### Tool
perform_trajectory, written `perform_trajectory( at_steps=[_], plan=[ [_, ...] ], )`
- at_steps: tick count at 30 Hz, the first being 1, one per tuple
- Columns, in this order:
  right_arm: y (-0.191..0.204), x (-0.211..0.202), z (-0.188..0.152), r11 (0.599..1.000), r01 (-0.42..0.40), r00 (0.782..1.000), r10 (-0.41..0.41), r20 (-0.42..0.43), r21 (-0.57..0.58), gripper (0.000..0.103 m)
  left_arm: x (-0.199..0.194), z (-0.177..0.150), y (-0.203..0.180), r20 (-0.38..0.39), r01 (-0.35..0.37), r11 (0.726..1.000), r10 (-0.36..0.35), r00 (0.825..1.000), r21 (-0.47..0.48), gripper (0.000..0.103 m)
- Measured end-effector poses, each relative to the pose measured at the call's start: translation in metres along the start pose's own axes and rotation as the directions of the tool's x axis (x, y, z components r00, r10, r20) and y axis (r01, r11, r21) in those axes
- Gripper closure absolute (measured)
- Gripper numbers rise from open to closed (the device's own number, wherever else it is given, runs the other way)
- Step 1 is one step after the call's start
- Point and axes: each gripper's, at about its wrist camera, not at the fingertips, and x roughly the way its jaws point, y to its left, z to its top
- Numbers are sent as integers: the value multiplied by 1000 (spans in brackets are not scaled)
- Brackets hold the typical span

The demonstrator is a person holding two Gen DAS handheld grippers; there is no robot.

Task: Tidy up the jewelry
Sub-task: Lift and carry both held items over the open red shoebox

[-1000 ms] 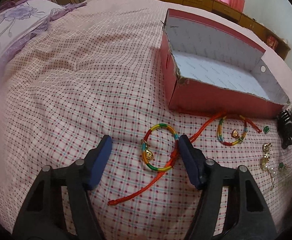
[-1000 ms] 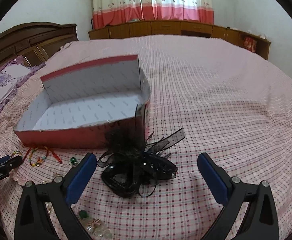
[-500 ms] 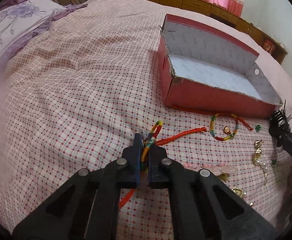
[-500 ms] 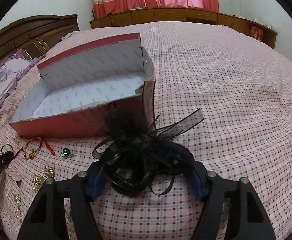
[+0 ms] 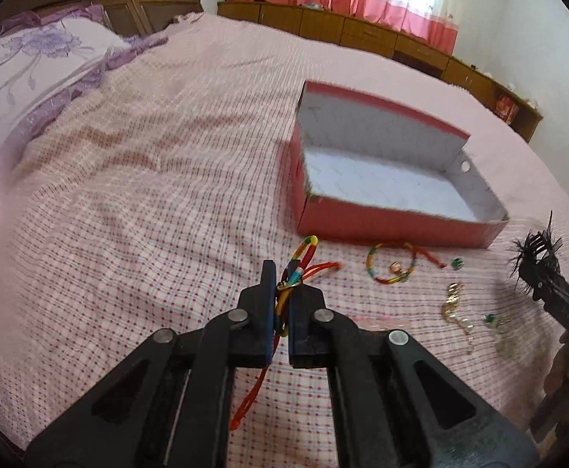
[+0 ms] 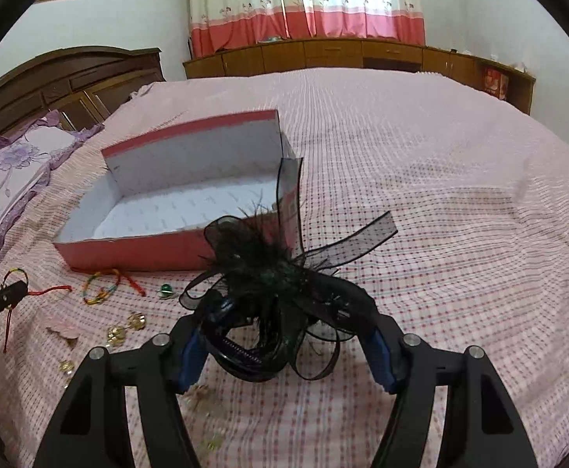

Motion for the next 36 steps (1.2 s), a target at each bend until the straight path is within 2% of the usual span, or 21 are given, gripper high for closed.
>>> perform_trajectory(
  at_steps=[8,19,28,36],
  plan=[
    [9,-38,10,1000,-26,998,27,65,-6,34,-30,16,-13,88,42,999,-43,995,12,103],
    [44,-79,39,992,-102,984,111,138,-72,34,-54,43,-35,188,87,994,-99,977,67,103],
    [64,-85,59,983,-145,974,162,158,-115,34,-58,65,-53,241,109,989,-131,962,103,103],
    [68,-74,81,980,-149,970,171,171,-130,34,-44,87,-65,251,120,986,-146,957,116,103]
  ],
)
